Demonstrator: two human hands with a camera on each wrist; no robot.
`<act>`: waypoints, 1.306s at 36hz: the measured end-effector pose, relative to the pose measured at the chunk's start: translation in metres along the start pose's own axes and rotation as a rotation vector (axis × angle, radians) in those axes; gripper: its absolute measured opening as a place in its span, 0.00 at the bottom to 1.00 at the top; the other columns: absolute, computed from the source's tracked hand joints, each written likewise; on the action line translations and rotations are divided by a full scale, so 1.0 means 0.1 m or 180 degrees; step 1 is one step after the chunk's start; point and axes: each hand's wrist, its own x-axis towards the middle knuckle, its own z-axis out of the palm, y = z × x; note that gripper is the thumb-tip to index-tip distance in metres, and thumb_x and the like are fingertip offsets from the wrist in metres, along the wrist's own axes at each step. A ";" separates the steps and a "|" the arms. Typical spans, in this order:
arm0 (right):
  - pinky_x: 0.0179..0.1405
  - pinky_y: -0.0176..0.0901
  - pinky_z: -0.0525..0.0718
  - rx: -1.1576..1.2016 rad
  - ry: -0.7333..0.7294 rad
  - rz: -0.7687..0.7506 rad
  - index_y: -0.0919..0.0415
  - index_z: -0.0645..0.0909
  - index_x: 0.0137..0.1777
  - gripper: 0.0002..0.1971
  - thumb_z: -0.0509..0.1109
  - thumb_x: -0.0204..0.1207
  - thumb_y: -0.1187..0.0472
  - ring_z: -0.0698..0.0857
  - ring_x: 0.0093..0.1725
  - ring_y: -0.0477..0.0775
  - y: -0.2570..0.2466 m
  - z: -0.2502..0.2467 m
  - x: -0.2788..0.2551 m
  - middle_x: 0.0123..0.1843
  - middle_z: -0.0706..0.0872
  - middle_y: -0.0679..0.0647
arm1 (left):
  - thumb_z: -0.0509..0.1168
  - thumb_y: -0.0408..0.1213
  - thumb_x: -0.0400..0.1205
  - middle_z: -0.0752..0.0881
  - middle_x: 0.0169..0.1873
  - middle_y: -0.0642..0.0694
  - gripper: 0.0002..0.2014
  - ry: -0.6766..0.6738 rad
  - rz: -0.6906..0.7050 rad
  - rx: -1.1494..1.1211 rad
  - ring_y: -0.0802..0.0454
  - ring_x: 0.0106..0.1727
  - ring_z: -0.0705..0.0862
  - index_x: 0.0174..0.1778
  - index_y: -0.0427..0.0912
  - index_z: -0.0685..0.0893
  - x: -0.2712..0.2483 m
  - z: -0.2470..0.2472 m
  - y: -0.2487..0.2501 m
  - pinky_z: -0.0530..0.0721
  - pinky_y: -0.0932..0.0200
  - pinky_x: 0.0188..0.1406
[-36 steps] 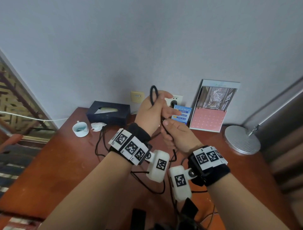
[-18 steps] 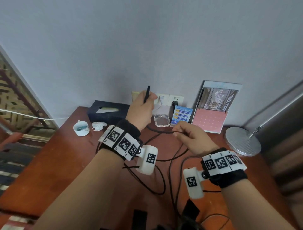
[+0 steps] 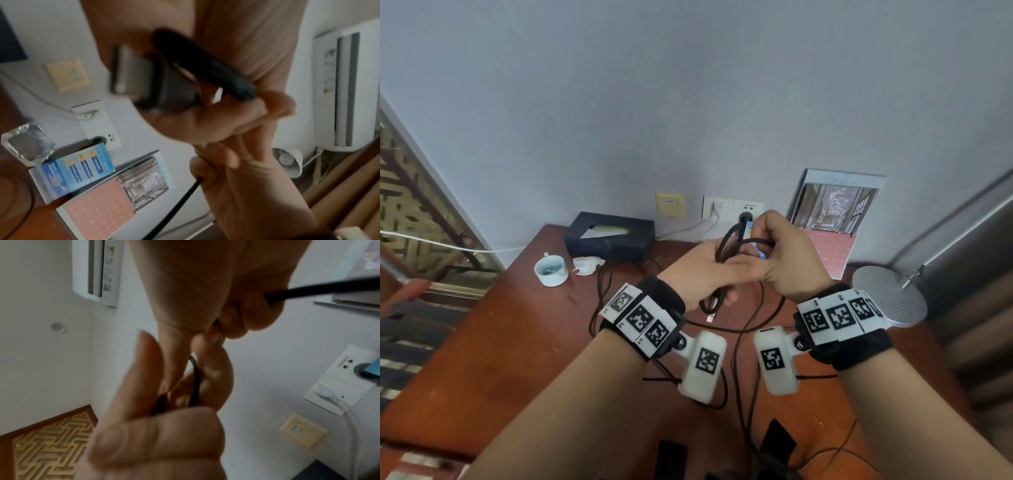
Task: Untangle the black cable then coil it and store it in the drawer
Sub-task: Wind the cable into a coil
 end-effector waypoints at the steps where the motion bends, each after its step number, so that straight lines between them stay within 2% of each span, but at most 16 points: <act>1: 0.27 0.31 0.71 0.0132 -0.0045 0.0106 0.57 0.70 0.39 0.22 0.84 0.60 0.56 0.70 0.26 0.39 0.02 0.00 0.00 0.28 0.72 0.45 | 0.73 0.33 0.77 0.77 0.27 0.43 0.10 -0.0105 0.0020 0.0154 0.54 0.19 0.75 0.53 0.39 0.83 0.01 -0.01 -0.01 0.75 0.63 0.19; 4: 0.36 0.46 0.78 0.0539 -0.0045 0.0168 0.56 0.74 0.40 0.14 0.80 0.67 0.57 0.77 0.32 0.52 0.06 -0.03 -0.01 0.32 0.78 0.56 | 0.69 0.33 0.82 0.84 0.30 0.44 0.07 -0.0094 0.0022 0.0445 0.55 0.19 0.72 0.55 0.41 0.84 0.01 -0.02 0.00 0.73 0.62 0.20; 6: 0.39 0.45 0.78 0.0732 0.0023 0.0202 0.61 0.77 0.42 0.11 0.73 0.71 0.55 0.79 0.36 0.54 0.11 -0.06 -0.02 0.35 0.82 0.63 | 0.61 0.36 0.87 0.86 0.29 0.46 0.07 0.0233 0.0024 0.0336 0.56 0.18 0.70 0.56 0.38 0.83 0.02 -0.02 0.04 0.71 0.64 0.18; 9: 0.39 0.37 0.77 0.0641 -0.0019 0.0303 0.65 0.77 0.41 0.10 0.66 0.79 0.59 0.79 0.33 0.46 0.25 -0.10 -0.06 0.32 0.83 0.52 | 0.56 0.35 0.89 0.78 0.23 0.47 0.10 0.0739 0.0143 0.0047 0.57 0.16 0.67 0.51 0.35 0.81 0.04 -0.06 0.11 0.68 0.66 0.16; 13: 0.52 0.57 0.80 0.0405 -0.0217 0.0491 0.47 0.81 0.38 0.13 0.58 0.81 0.54 0.85 0.40 0.63 0.39 -0.02 -0.16 0.32 0.87 0.54 | 0.57 0.35 0.89 0.70 0.19 0.50 0.10 0.1248 0.0364 -0.0301 0.55 0.17 0.66 0.46 0.39 0.82 0.10 -0.09 0.18 0.68 0.63 0.17; 17: 0.33 0.45 0.76 0.0344 0.0117 0.0356 0.45 0.81 0.43 0.11 0.58 0.82 0.55 0.77 0.26 0.44 0.28 0.10 -0.15 0.25 0.79 0.43 | 0.63 0.33 0.86 0.66 0.18 0.47 0.06 0.1203 0.0273 -0.0520 0.52 0.18 0.66 0.43 0.38 0.81 0.12 -0.04 0.17 0.68 0.63 0.18; 19: 0.32 0.38 0.71 0.0195 0.0254 0.0204 0.52 0.81 0.46 0.11 0.57 0.80 0.54 0.75 0.27 0.39 0.18 0.12 -0.11 0.26 0.79 0.37 | 0.63 0.33 0.85 0.66 0.16 0.48 0.10 0.1057 0.0136 -0.0896 0.52 0.17 0.67 0.38 0.37 0.76 0.11 -0.01 0.16 0.67 0.64 0.18; 21: 0.33 0.38 0.73 0.0033 0.0258 0.0062 0.57 0.82 0.47 0.13 0.57 0.80 0.53 0.77 0.30 0.42 0.11 0.13 -0.10 0.29 0.82 0.41 | 0.60 0.34 0.86 0.66 0.15 0.48 0.13 0.0926 0.0058 -0.1150 0.52 0.16 0.67 0.34 0.38 0.73 0.12 0.02 0.16 0.67 0.64 0.19; 24: 0.35 0.46 0.74 -0.0265 0.0078 -0.0141 0.61 0.81 0.42 0.14 0.57 0.79 0.54 0.78 0.32 0.51 0.04 0.17 -0.12 0.31 0.83 0.56 | 0.60 0.31 0.87 0.67 0.15 0.48 0.06 0.0976 -0.0030 -0.1241 0.52 0.17 0.67 0.45 0.38 0.78 0.14 0.06 0.16 0.67 0.65 0.19; 26: 0.31 0.45 0.72 -0.0474 0.0008 -0.0224 0.60 0.80 0.39 0.14 0.57 0.80 0.55 0.77 0.30 0.48 0.03 0.20 -0.14 0.30 0.82 0.51 | 0.57 0.31 0.88 0.68 0.16 0.48 0.08 0.1072 0.0007 -0.1125 0.52 0.17 0.68 0.54 0.38 0.82 0.16 0.08 0.15 0.68 0.64 0.20; 31: 0.38 0.50 0.76 -0.0831 -0.0151 -0.0232 0.62 0.79 0.46 0.18 0.51 0.80 0.52 0.80 0.37 0.56 -0.08 0.26 -0.16 0.36 0.84 0.55 | 0.57 0.37 0.89 0.69 0.21 0.51 0.15 0.1567 0.0209 -0.0977 0.56 0.23 0.70 0.55 0.32 0.86 0.21 0.07 0.05 0.71 0.62 0.28; 34: 0.45 0.52 0.79 -0.0764 -0.0448 -0.0278 0.62 0.79 0.54 0.22 0.48 0.80 0.48 0.82 0.45 0.57 -0.15 0.26 -0.20 0.45 0.86 0.58 | 0.59 0.36 0.87 0.86 0.30 0.46 0.14 0.1765 0.0328 -0.1156 0.52 0.34 0.85 0.49 0.36 0.90 0.19 0.09 0.08 0.83 0.59 0.40; 37: 0.51 0.51 0.78 -0.0556 -0.0803 -0.0293 0.60 0.77 0.60 0.26 0.47 0.79 0.43 0.83 0.51 0.54 -0.19 0.27 -0.23 0.52 0.86 0.56 | 0.58 0.36 0.88 0.92 0.42 0.43 0.17 0.1969 0.0424 -0.1225 0.50 0.46 0.90 0.39 0.42 0.91 0.18 0.08 0.10 0.85 0.58 0.44; 41: 0.40 0.42 0.73 -0.0559 -0.0806 -0.0105 0.56 0.72 0.51 0.06 0.57 0.84 0.55 0.79 0.37 0.45 -0.19 0.34 -0.20 0.39 0.82 0.48 | 0.56 0.33 0.88 0.92 0.38 0.43 0.14 0.1719 0.0433 -0.1325 0.47 0.46 0.91 0.39 0.39 0.82 0.15 0.16 0.17 0.87 0.61 0.42; 44: 0.35 0.32 0.73 -0.0121 -0.0619 0.0002 0.51 0.74 0.48 0.06 0.57 0.85 0.60 0.77 0.32 0.36 -0.18 0.30 -0.21 0.36 0.79 0.41 | 0.69 0.28 0.79 0.88 0.38 0.40 0.05 0.1317 0.0452 -0.1337 0.42 0.46 0.88 0.42 0.40 0.79 0.10 0.17 0.19 0.85 0.57 0.40; 47: 0.30 0.27 0.72 0.0444 -0.0735 0.0221 0.54 0.76 0.45 0.09 0.57 0.85 0.64 0.76 0.27 0.36 -0.20 0.26 -0.24 0.29 0.77 0.41 | 0.77 0.32 0.70 0.89 0.51 0.35 0.23 0.0916 0.0404 -0.1314 0.41 0.52 0.88 0.60 0.39 0.81 0.04 0.06 0.16 0.87 0.52 0.43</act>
